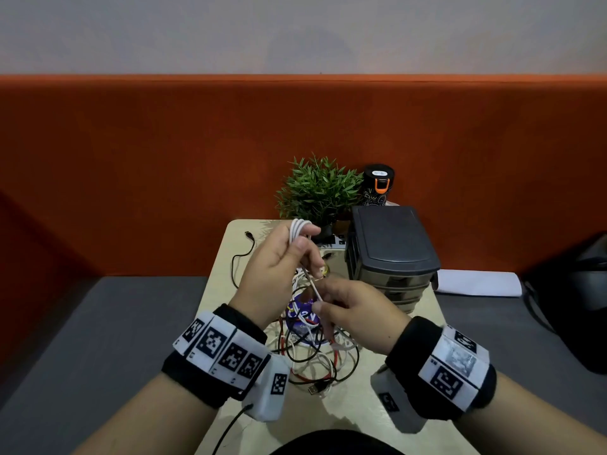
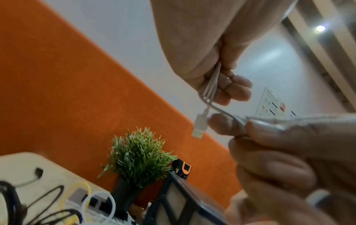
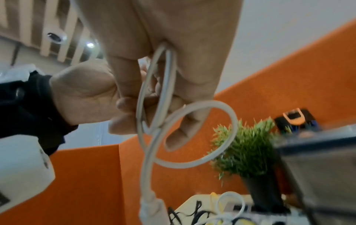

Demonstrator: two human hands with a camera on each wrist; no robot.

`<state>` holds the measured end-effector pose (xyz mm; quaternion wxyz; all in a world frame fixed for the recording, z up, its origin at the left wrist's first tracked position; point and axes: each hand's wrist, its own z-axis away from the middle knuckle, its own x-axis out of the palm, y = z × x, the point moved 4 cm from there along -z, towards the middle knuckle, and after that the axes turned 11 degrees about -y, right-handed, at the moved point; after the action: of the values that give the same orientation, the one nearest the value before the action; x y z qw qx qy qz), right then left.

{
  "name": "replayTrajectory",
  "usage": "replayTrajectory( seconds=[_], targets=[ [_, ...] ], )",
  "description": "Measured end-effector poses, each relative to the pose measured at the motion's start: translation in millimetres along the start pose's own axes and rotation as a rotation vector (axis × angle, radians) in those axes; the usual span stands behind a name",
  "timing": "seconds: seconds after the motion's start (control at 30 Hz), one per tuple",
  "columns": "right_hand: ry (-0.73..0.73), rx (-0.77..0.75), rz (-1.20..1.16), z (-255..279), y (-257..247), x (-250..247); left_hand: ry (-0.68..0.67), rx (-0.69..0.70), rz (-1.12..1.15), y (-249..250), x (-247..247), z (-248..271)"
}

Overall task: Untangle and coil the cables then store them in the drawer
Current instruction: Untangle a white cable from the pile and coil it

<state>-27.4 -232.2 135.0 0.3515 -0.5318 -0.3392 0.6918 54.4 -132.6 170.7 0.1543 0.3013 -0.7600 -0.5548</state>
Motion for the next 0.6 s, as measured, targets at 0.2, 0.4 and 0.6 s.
replayTrajectory(
  seconds=[0.2,0.4,0.6],
  targets=[
    [0.009,-0.003,0.403,11,-20,-13,-0.102,-0.085,-0.582,-12,0,3],
    [0.188,-0.055,0.763,16,-26,-43,-0.296,-0.199,-0.564,-11,8,5],
    [0.436,-0.336,0.886,18,-23,-54,-0.422,-0.221,-0.582,0,11,0]
  ],
)
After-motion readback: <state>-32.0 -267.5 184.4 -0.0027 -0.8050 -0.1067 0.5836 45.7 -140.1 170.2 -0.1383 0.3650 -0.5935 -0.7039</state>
